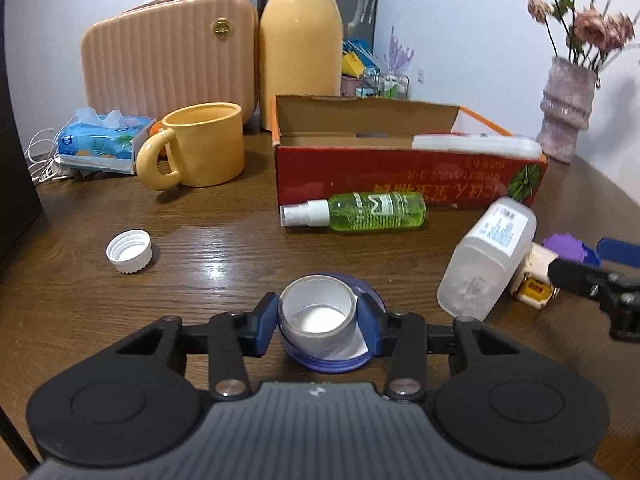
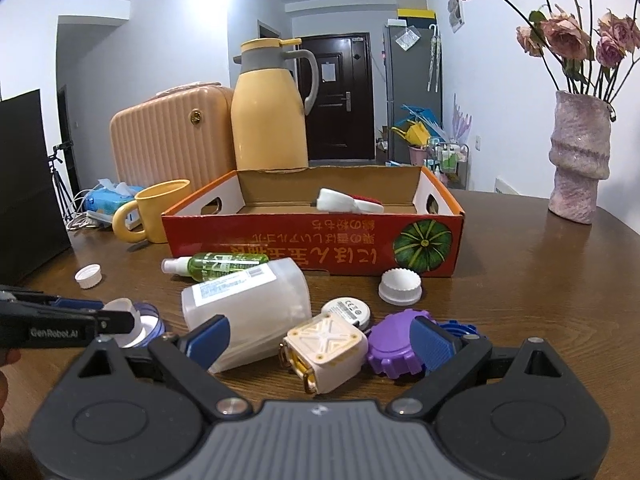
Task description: Organize rigid objects
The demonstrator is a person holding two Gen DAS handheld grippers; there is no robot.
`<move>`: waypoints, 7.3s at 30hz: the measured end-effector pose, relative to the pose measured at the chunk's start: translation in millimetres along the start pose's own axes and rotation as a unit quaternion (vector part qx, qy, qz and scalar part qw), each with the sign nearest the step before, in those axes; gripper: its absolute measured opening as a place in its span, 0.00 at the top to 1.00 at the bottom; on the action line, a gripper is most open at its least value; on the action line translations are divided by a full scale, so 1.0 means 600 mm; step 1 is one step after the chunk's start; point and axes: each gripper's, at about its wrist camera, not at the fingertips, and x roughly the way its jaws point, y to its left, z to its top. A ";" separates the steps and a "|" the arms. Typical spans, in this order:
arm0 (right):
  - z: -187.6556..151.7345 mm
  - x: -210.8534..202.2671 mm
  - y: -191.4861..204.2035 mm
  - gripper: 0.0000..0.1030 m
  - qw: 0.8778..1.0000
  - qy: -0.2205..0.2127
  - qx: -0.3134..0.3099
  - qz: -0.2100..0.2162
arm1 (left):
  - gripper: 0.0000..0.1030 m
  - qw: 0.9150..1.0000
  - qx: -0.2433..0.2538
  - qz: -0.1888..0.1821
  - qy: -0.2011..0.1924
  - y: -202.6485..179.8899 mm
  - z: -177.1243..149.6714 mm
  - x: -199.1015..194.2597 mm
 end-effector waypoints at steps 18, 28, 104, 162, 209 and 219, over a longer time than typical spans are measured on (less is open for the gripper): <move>0.018 0.070 0.072 0.06 0.995 0.015 -0.090 0.034 | 0.58 0.998 -0.052 0.000 -0.033 0.042 0.006 -0.032; 0.023 0.109 0.074 0.13 0.992 0.036 -0.107 0.057 | 0.58 0.997 -0.069 0.003 -0.032 0.060 0.004 -0.033; 0.201 0.097 -0.038 0.16 0.990 -0.140 -0.016 -0.017 | 0.58 0.990 -0.081 -0.007 -0.113 -0.068 0.224 0.057; 0.225 0.242 -0.086 0.00 0.997 -0.042 -0.010 -0.057 | 0.00 0.992 -0.060 0.072 -0.086 -0.064 0.267 0.189; 0.089 -0.025 -0.055 0.00 0.985 -0.150 -0.024 -0.088 | 0.00 0.988 -0.072 0.058 -0.121 -0.034 0.133 0.002; 0.017 -0.074 -0.050 0.00 0.984 -0.142 -0.019 -0.106 | 0.00 0.990 -0.061 0.046 -0.119 -0.028 0.084 -0.039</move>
